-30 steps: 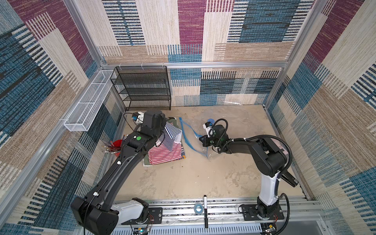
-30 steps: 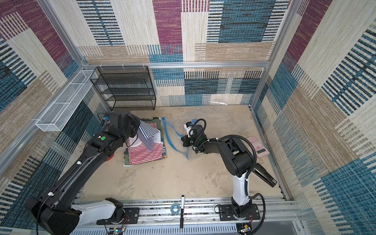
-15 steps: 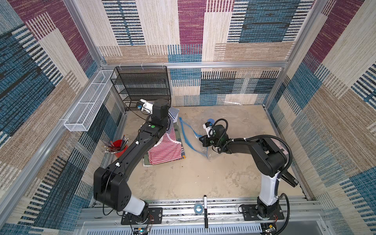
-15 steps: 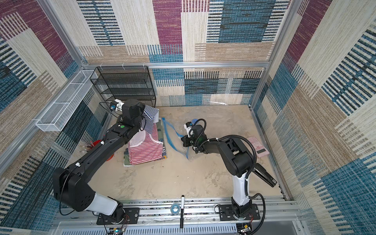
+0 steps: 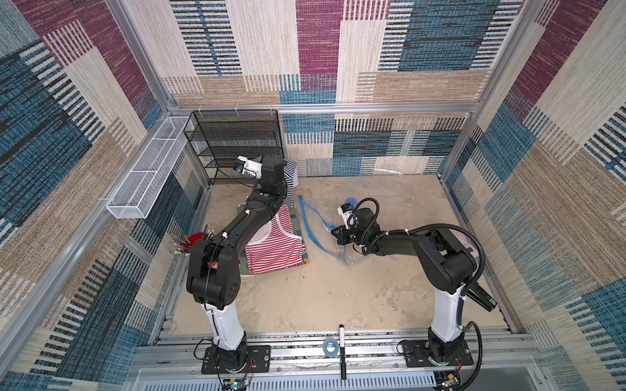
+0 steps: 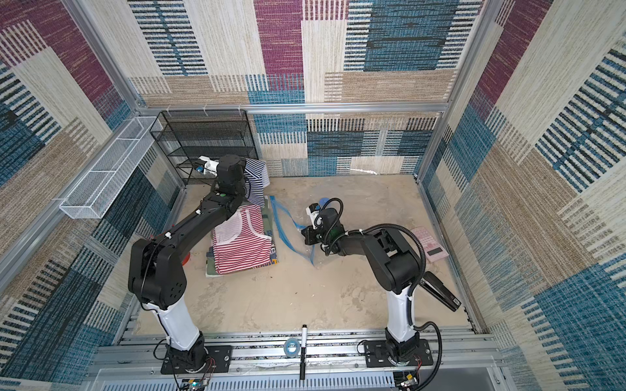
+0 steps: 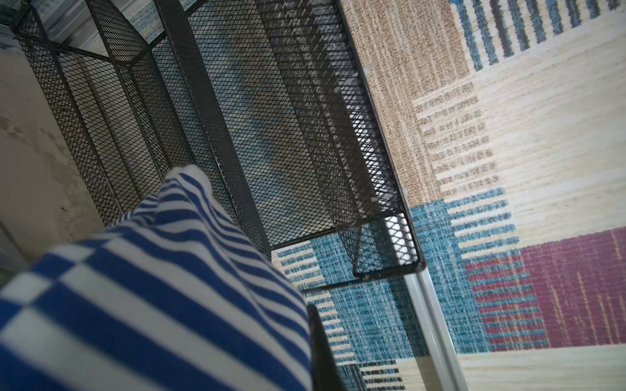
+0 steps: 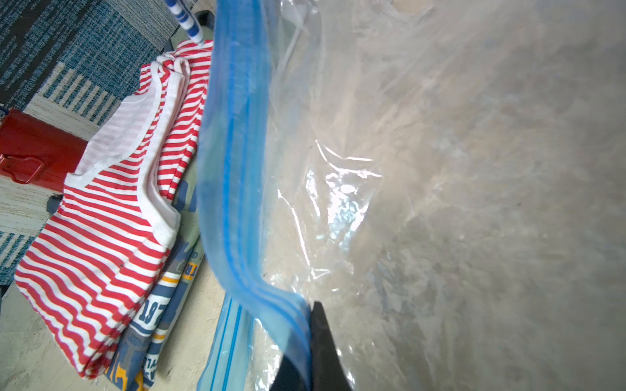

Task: Take the tank top out of the vacuum bag
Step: Place the tank top on the tank top.

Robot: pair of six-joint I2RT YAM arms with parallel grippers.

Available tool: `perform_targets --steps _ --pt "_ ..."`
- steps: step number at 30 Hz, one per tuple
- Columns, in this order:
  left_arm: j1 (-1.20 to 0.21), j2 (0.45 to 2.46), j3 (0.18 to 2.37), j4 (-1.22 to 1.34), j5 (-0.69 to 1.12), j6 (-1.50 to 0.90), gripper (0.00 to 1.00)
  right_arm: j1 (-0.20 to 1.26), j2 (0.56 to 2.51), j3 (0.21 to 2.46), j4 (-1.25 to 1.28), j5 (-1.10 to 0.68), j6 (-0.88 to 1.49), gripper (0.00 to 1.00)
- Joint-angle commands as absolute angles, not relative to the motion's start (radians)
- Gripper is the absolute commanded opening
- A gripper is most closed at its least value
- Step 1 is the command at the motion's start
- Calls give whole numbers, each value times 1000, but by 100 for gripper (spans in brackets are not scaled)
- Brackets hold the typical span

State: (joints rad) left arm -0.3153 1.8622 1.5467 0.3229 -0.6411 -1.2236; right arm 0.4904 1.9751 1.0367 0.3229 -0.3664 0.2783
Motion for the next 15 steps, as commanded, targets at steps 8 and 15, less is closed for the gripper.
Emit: perform_targets --steps 8,15 --pt "-285 1919 1504 548 -683 -1248 0 491 1981 1047 327 -381 274 0" --pt "-279 1906 1488 600 -703 -1253 0 490 1979 1048 326 -382 274 0"
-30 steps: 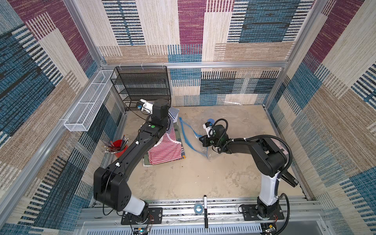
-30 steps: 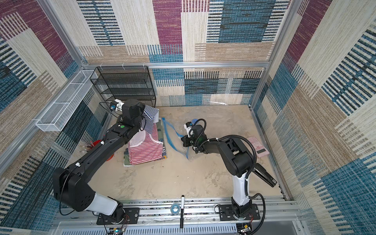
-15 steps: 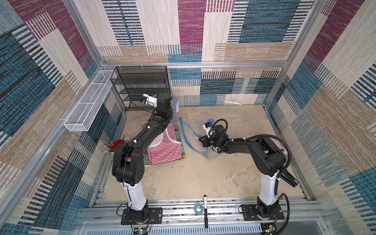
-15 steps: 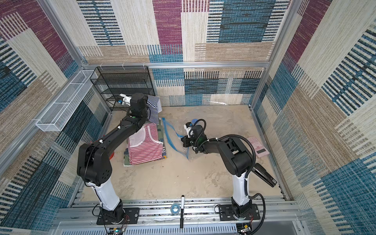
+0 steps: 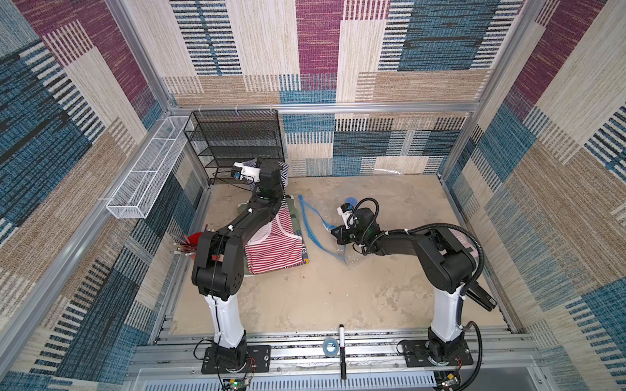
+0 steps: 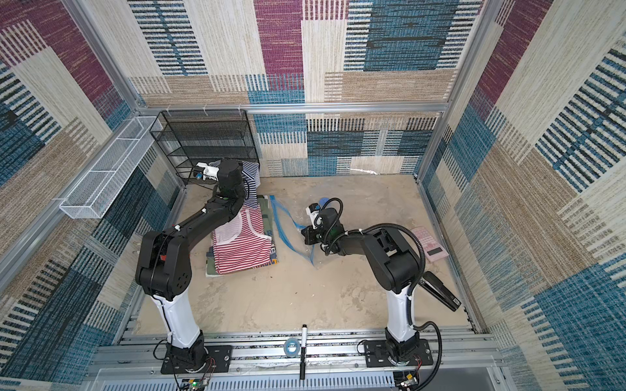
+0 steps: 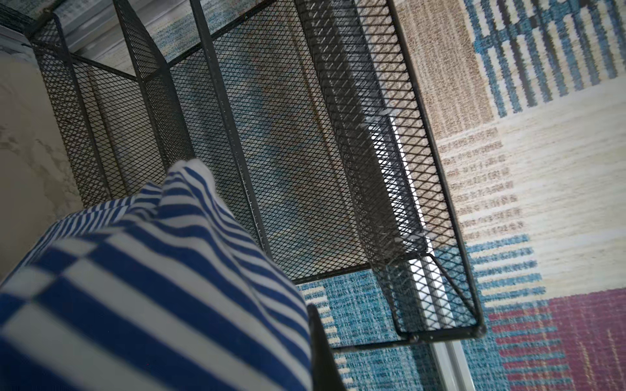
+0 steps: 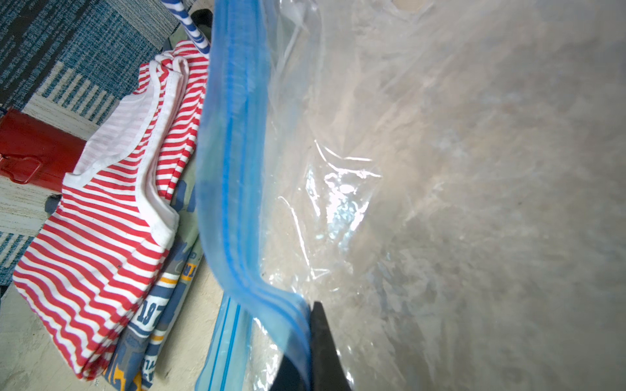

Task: Take the tank top out of the vacuum bag
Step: Place the tank top on the tank top.

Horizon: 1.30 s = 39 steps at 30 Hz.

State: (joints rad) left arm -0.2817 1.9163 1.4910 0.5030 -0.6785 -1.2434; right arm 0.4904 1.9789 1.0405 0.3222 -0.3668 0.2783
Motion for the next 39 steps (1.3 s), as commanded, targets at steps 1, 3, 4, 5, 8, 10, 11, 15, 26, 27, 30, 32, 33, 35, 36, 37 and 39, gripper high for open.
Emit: perform_targets --steps 1,3,4,5,8,10,11,15,26,27,30,32,33,35,36,37,39 --pt "-279 1908 1482 603 -700 -1259 0 491 1979 1048 327 -383 273 0" --pt "-280 1894 1445 666 -681 -1281 0 491 1981 1048 327 -383 274 0" --pt "-283 1880 1422 666 -677 -1282 0 491 1981 1048 326 -383 274 0" --pt "-289 1854 1389 639 -690 -1294 0 491 1982 1048 328 -382 274 0" --pt "-301 1777 1269 557 -734 -1391 0 491 1981 1050 325 -385 275 0" --pt "-307 1735 1193 531 -742 -1449 0 492 1980 1048 329 -389 278 0" --pt "-313 1705 1158 489 -748 -1491 0 491 1979 1048 331 -392 278 0" --pt "-365 1587 1097 242 -846 -1557 0 491 1986 1050 330 -394 281 0" --pt "-438 1492 971 -111 -838 -1844 0 492 1985 1052 325 -386 276 0" --pt "-445 1479 951 -118 -839 -1859 0 491 1985 1052 326 -386 275 0" --pt "-471 1429 892 -149 -846 -1909 0 492 1986 1052 325 -387 275 0" --pt "-488 1399 858 -181 -853 -1940 0 491 1988 1054 326 -391 276 0" --pt "-495 1388 846 -209 -849 -1966 0 492 1988 1054 327 -393 279 0" --pt "-506 1378 827 -255 -832 -2005 0 492 1988 1054 328 -396 280 0" --pt "-512 1379 815 -275 -821 -2025 0 492 1987 1055 328 -396 281 0" --pt "-518 1383 804 -289 -811 -2041 0 492 1987 1055 328 -397 281 0" --pt "-523 1387 785 -314 -789 -2071 0 492 1987 1055 327 -397 280 0"
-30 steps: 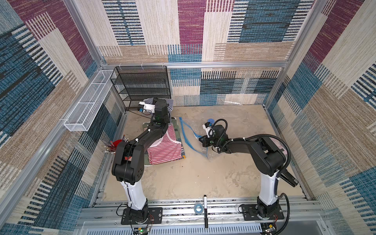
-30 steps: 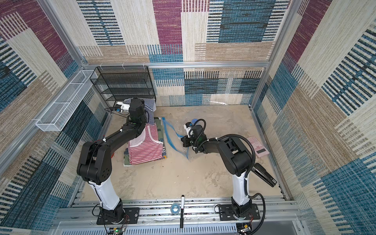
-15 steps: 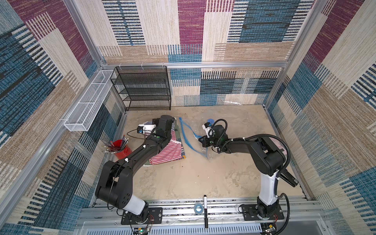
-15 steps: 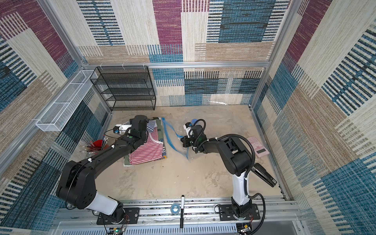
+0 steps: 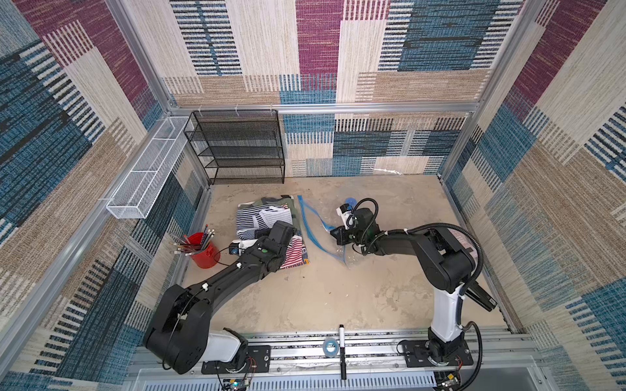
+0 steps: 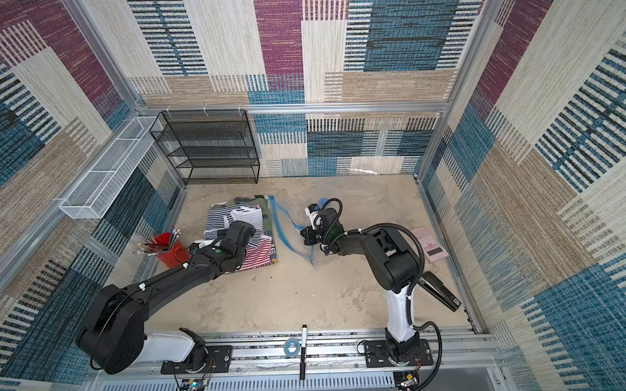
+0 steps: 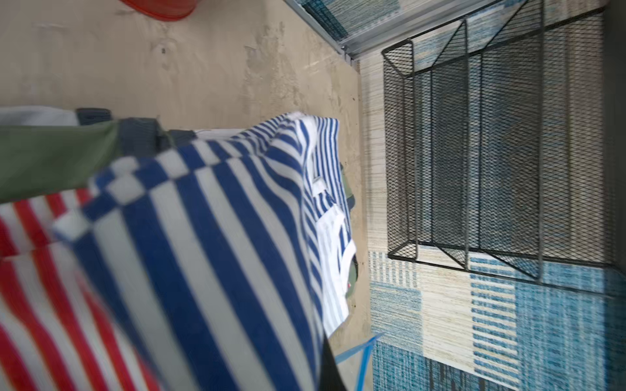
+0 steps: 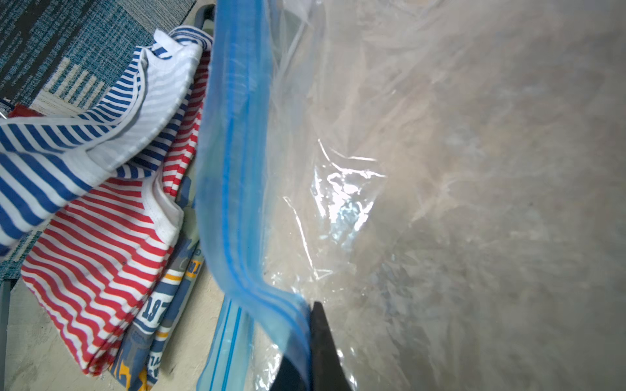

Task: Take the tank top out of the vacuum bag
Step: Place the tank top on the tank top.

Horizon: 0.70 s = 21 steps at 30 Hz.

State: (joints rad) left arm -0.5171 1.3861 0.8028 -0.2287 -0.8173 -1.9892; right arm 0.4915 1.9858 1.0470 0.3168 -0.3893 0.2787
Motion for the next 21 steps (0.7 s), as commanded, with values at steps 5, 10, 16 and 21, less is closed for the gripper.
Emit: perform_targets --steps 5,10,16,21 --pt "-537 1372 752 -345 -768 -2091 0 492 1989 1055 327 -397 281 0" --pt "-545 1337 722 -367 -749 -2019 14 492 1988 1057 326 -399 281 0" --pt "-546 1204 697 -571 -695 -1792 32 492 1990 1057 327 -399 281 0" --pt "-545 1075 714 -759 -579 -1474 43 492 1993 1058 328 -408 283 0"
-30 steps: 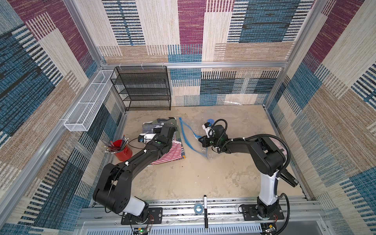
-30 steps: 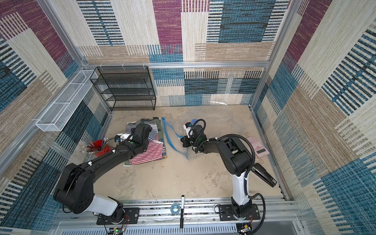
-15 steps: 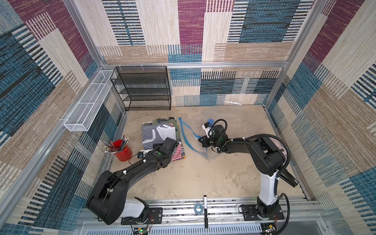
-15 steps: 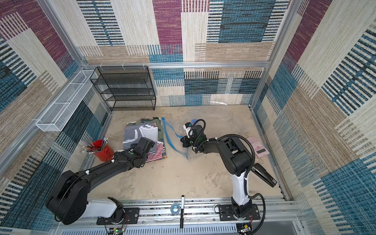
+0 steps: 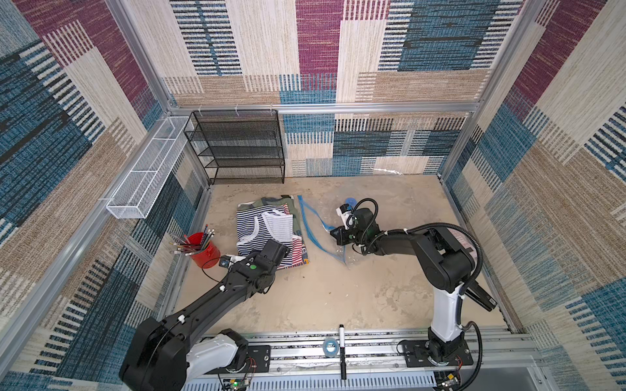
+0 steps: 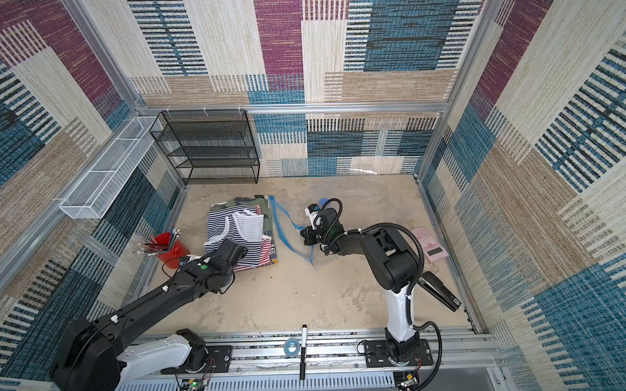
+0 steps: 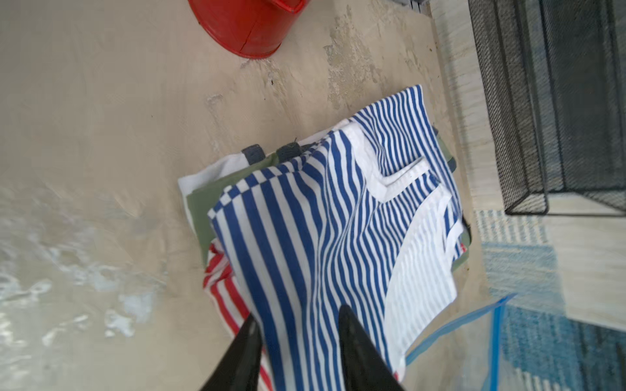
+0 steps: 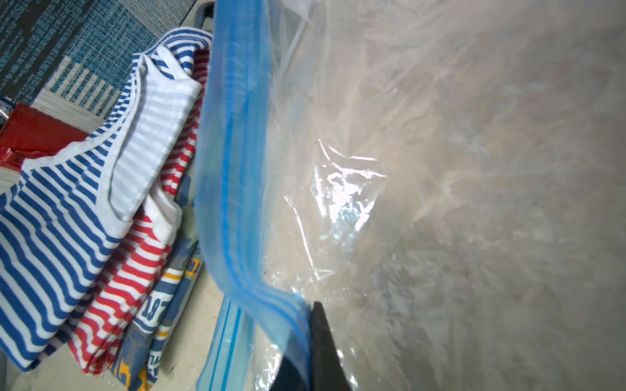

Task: Take the tank top out of the vacuum bag
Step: Place the tank top on the tank top.

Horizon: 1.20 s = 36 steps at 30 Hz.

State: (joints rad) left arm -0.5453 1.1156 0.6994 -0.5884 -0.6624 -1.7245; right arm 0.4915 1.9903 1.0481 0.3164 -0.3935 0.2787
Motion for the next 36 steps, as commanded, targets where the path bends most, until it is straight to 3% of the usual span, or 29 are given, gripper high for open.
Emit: perform_targets --steps 1,3,5,8,14,21,30,36 --pt "-544 1055 713 -790 -546 -1433 43 492 1994 1058 328 -408 283 0" --pt "-545 1012 705 -799 -452 -1298 43 492 1997 1061 327 -408 284 0" --pt "-545 995 725 -747 -321 -1063 37 492 1999 1063 327 -411 283 0" --pt "-549 1067 820 -755 -214 -875 37 492 2003 1065 326 -414 285 0" --pt "-593 1427 1105 -925 -284 -644 38 492 2002 1065 322 -410 282 0" --pt "-715 1704 1307 -1064 -451 -596 38 492 2001 1066 319 -407 278 0" --pt "-775 1889 1410 -1180 -567 -604 40 492 2005 1069 319 -409 279 0" --pt "-775 1924 1403 -1182 -604 -619 36 492 2013 1072 318 -410 279 0"
